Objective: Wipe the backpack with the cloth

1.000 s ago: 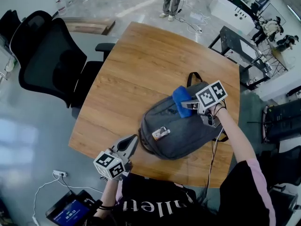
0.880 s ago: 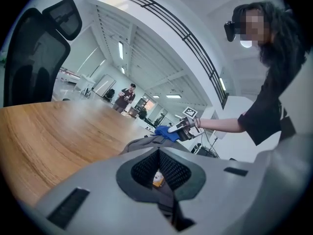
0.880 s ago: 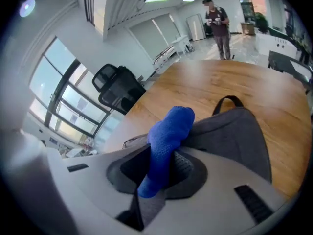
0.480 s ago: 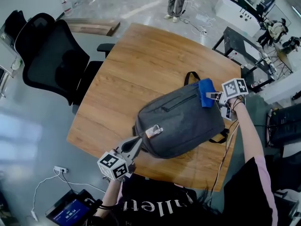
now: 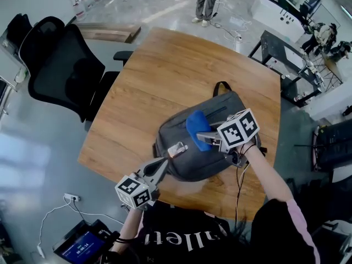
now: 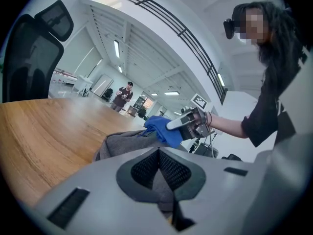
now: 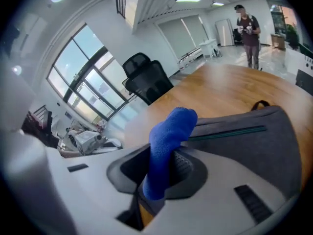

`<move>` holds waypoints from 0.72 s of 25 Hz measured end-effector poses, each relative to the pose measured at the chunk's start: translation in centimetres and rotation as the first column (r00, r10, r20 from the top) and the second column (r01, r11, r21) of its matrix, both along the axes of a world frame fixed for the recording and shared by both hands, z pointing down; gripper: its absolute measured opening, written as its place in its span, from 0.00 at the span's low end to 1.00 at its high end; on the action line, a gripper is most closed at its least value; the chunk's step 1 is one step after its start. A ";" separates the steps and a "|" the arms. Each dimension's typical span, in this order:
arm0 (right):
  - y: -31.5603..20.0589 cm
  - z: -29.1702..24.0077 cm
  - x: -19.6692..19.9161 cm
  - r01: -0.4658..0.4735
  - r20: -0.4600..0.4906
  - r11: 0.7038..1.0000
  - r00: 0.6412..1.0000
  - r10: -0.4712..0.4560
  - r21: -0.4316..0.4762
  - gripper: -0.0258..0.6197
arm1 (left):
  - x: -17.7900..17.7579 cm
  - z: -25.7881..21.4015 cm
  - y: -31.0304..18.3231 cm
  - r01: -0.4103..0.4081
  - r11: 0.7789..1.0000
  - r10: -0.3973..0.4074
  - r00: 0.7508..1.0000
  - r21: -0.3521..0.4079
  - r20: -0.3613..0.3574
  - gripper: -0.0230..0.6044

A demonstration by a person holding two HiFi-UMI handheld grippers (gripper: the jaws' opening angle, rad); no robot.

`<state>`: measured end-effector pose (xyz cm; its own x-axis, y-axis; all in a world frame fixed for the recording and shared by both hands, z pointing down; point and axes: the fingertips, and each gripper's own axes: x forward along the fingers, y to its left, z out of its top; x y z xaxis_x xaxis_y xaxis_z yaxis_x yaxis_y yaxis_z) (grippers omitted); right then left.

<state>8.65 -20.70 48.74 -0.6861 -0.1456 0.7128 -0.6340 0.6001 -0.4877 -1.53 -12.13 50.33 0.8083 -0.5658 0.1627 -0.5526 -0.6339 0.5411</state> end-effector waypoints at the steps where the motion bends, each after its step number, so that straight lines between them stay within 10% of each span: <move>1: 1.4 0.8 -1.8 0.035 -0.006 0.999 0.999 -0.035 -0.005 0.18 | -0.1 0.0 0.1 0.002 1.000 -0.002 1.000 0.001 0.001 0.04; 8: 8.2 6.7 -9.1 0.182 -0.075 0.981 0.979 -0.187 -0.068 0.18 | -1.3 -0.1 0.9 0.044 0.999 -0.044 0.999 0.002 0.001 0.04; 18: 4.5 4.1 1.4 0.018 -0.089 0.998 0.996 -0.023 -0.056 0.18 | -2.5 0.8 1.7 0.076 0.997 -0.076 0.997 -0.016 0.004 0.04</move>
<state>10.10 -16.17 52.88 -0.6218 -0.0911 0.7778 -0.6645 0.5869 -0.4625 -4.03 -10.48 51.11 0.7624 -0.6230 0.1751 -0.6009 -0.5810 0.5490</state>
